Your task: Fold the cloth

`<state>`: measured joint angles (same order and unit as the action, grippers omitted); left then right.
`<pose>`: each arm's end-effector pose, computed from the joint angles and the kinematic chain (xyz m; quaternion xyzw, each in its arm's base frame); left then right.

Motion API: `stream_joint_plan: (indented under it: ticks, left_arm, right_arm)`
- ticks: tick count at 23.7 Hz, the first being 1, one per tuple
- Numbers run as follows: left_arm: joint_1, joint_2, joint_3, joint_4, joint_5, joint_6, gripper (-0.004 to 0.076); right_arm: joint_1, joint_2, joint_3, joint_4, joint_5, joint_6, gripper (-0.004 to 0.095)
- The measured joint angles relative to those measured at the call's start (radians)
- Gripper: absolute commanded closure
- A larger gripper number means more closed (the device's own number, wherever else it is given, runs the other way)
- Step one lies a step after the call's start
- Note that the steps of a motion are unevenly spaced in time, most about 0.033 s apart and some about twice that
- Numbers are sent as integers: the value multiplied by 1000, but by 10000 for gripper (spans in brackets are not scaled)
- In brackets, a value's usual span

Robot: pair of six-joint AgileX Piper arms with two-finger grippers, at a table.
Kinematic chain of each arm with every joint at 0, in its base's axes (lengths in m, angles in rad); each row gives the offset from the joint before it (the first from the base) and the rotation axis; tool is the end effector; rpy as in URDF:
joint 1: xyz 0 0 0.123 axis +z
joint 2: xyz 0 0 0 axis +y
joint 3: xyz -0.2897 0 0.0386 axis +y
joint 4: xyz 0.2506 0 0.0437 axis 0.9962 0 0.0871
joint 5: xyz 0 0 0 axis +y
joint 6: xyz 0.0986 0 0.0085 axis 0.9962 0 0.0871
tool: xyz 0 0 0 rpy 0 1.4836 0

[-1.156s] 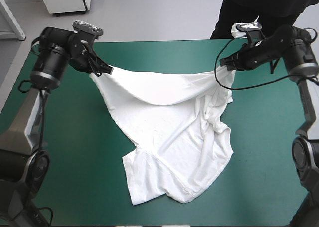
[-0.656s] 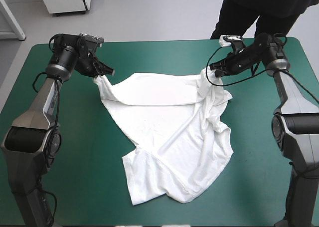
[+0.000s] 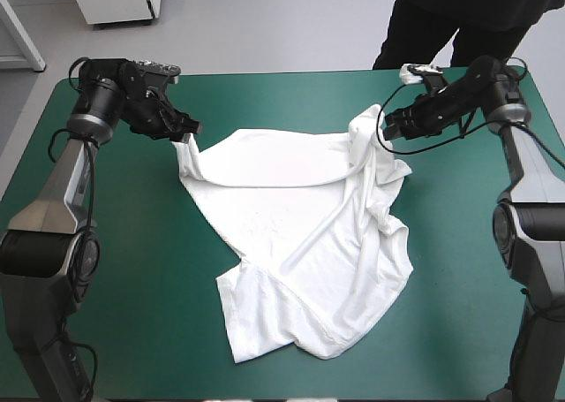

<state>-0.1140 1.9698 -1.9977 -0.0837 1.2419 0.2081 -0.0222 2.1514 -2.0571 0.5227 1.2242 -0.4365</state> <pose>0.4360 -0.0578 0.3365 0.1519 0.9627 -0.0312 0.2217 0.4786 0.0359 0.2830 -0.1513 0.9412 0.2106 0.2167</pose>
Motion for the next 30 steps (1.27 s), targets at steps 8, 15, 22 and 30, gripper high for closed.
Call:
stream_joint_plan:
  ticks: [8,15,22,30]
  left_arm:
    - [-54,-213,145,12,2,-25,281]
    - [-212,-402,455,12,2,-38,281]
    - [-424,-457,835,6,-7,-38,281]
    - [-435,-456,884,-17,-175,34,281]
  right_arm:
    - [-69,-246,202,-10,2,2,368]
    - [-31,-470,443,-61,-6,9,367]
    - [54,-746,721,-254,-59,74,367]
    - [178,-845,805,-400,-68,163,367]
